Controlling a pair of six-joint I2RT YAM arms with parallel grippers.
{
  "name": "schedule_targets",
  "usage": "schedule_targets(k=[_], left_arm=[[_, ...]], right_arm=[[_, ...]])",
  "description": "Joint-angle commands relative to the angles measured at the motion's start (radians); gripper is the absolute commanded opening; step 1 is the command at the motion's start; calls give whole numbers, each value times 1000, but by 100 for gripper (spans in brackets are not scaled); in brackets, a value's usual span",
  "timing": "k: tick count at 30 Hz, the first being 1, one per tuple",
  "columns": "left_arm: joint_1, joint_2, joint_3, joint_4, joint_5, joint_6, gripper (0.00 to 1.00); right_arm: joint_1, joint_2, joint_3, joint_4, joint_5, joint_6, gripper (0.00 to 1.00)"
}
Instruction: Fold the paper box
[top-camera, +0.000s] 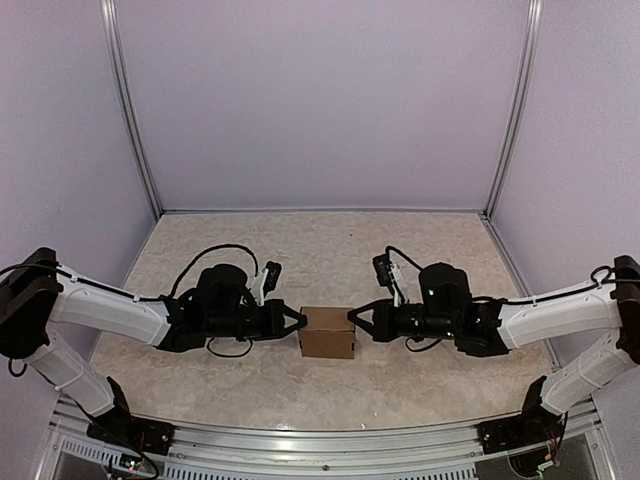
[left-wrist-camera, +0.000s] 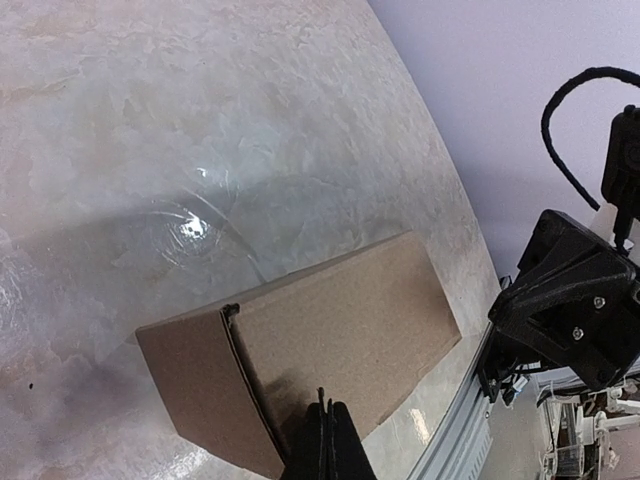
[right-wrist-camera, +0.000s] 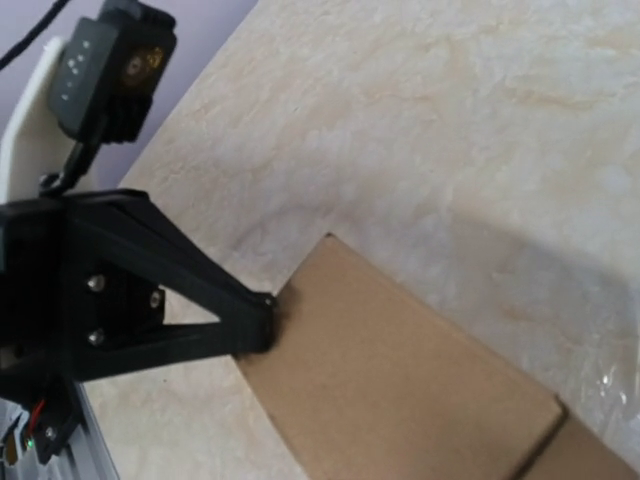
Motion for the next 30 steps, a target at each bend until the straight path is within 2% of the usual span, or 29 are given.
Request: schedule_targets(k=[1,10,21,26,30], left_arm=[[4,45,-12,-155,-29,12,0],[5,70,5,-158,-18,16,0],[5,28,52,-202,-16,38,0],[5,-43,74,-220,-20,49,10],[6,-107,126,-301,-49,87,15]], right_arm=[[-16,51,6,31,-16,13,0],[-16,162,-32,-48,26,18,0],[-16,77,7,-82,8,-13,0],[-12,12,27,-99,-28,-52,0],[20,-21,28,-126,-39,-99,0]])
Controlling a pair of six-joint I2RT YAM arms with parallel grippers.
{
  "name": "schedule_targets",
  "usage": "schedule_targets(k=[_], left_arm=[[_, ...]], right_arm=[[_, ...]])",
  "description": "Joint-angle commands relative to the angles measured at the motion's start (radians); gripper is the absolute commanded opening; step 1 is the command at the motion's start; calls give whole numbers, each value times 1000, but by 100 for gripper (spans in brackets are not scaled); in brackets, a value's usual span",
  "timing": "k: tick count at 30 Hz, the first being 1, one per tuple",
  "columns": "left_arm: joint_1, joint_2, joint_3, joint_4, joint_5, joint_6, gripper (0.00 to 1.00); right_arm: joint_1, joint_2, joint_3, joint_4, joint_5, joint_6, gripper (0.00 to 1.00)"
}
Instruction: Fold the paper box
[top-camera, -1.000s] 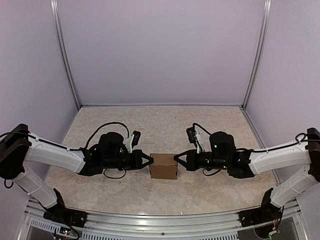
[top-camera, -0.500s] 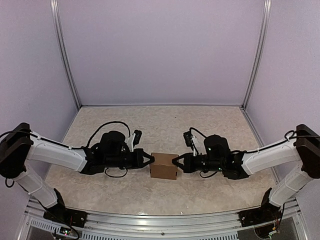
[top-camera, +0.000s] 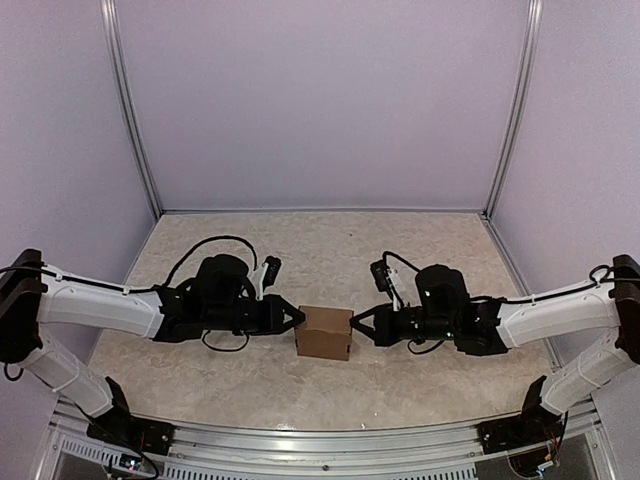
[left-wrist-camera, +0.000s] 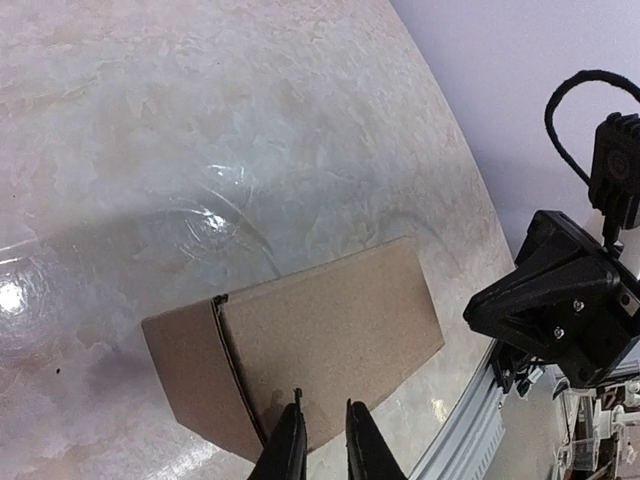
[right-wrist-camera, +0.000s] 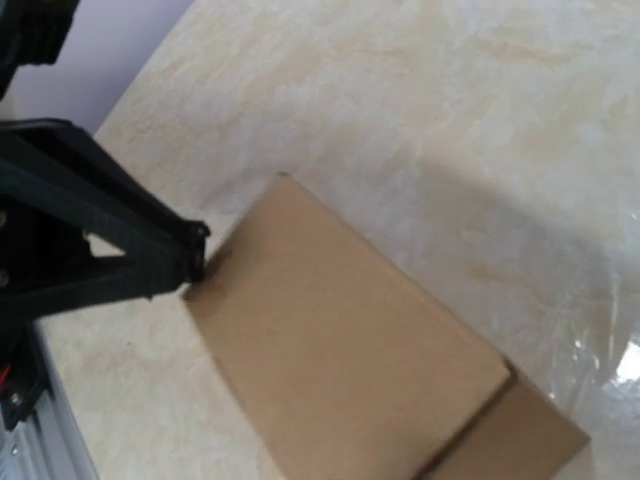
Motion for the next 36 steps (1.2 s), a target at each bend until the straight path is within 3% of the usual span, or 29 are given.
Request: schedule_targets(k=[1,10,24,36], left_arm=[[6,-77,69,-141,-45,59,15],[51,-92,192,-272,-93,139,0],[88,188,359,-317,-134,172,0],[88,276,290,-255,-75,170,0]], right_arm=[[37,-36,21,-65,-19,-67,0],[175,19,-7,-83,80,-101,0],[206,194,36,-132,306,50,0],[193,216,42,-48,382,121,0]])
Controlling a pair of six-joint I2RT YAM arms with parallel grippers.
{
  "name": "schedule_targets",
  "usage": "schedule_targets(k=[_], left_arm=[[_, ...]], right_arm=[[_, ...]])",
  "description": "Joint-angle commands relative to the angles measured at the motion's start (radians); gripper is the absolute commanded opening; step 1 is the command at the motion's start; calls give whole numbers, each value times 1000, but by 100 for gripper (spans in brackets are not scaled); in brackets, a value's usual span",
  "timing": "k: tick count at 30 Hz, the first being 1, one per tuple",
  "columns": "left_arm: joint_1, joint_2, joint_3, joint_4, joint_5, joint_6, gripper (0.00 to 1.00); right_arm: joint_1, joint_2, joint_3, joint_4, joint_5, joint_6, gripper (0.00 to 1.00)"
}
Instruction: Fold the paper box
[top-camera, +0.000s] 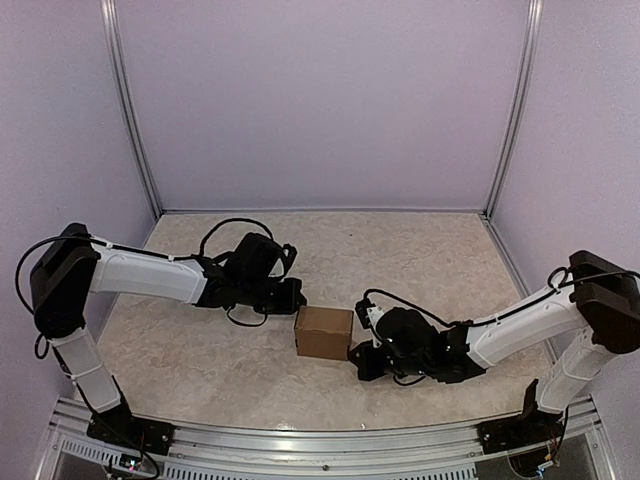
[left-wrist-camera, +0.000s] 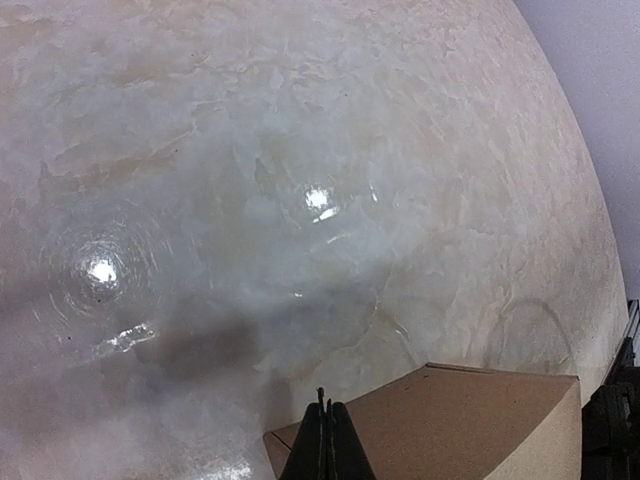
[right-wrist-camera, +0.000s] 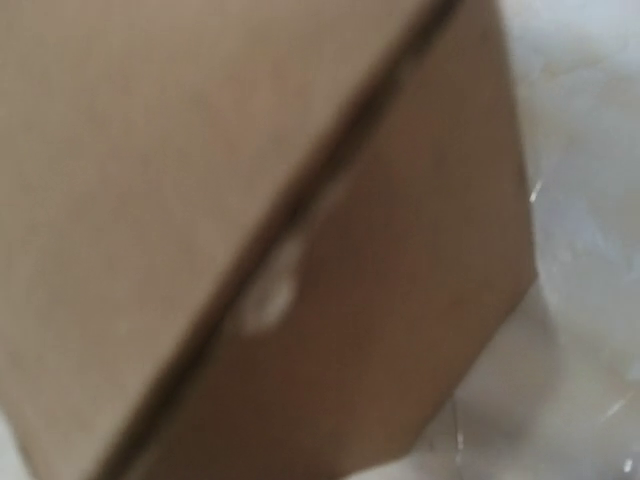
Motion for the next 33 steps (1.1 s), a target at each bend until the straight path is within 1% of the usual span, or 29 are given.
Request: schedule_targets(k=[1,4,6,13,19,22,25,33], left_arm=[[3,-19,-56,28,32,19,0],[-1,-48,-102,32,52,17,0],[-11,-68,-129,64,65,20,0],[-75,-120,-211,100,54,14,0],[-121,-148,-233,124,50,9,0],[-146,-150,-233,146,57,6,0],[-161,-154,-234,159,53,-9,0],[-149,-198,-252,130,-6,-18,0]], right_arm=[[-10,16,24,33,65,36,0],[-31,20,23,47,71,38,0],[-45,29,25,61,59,34,0],[-89,59,32,92,54,25,0],[-138,103,46,140,21,-32,0],[-178,131,48,185,-42,-42,0],[-215,161,57,213,-140,-71,0],[-243,188,39,204,-260,-104,0]])
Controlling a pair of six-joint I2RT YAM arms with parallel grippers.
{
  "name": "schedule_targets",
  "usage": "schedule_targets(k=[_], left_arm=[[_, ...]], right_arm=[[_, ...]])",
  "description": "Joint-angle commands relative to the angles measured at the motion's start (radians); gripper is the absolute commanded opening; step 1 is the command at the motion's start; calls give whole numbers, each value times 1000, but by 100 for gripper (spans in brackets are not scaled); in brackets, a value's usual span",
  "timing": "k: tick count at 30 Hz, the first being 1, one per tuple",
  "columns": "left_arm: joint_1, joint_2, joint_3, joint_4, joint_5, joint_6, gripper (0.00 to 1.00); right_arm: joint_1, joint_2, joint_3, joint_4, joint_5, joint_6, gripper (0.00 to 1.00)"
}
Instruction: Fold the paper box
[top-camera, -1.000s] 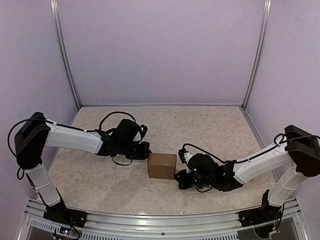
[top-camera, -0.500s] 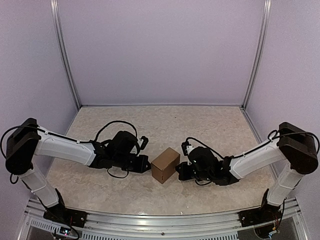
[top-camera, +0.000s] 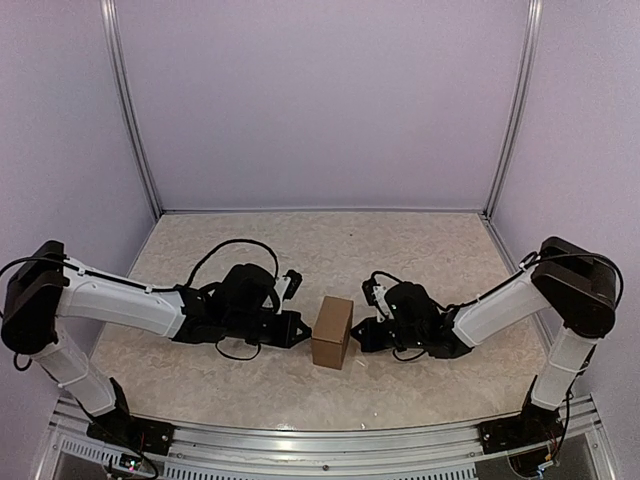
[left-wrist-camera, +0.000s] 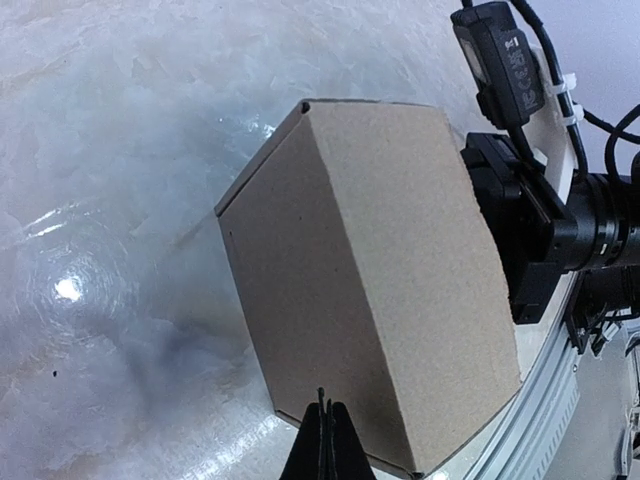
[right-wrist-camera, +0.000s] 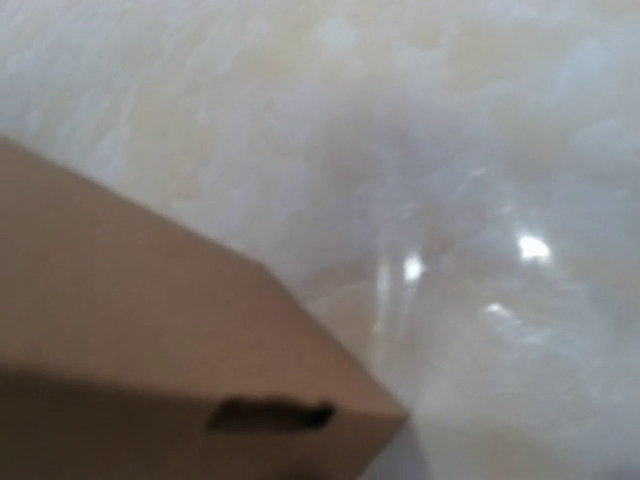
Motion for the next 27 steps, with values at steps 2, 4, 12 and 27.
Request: schedule_targets(k=[2,4,12,27], left_arm=[[19,-38,-15,-2,-30,-5,0],[22,-34,-3,-4,-23,-2,0],[-6,-30,59,-31,-12,8,0],[-35,-80,47,-65,-59,-4,0]], right_arm=[[-7,39,-9,39,-123,-8,0],[-6,65,-16,80,-149,18,0],[5,176,25,193,-226,102,0],[24,271,159,93,-191,64,0]])
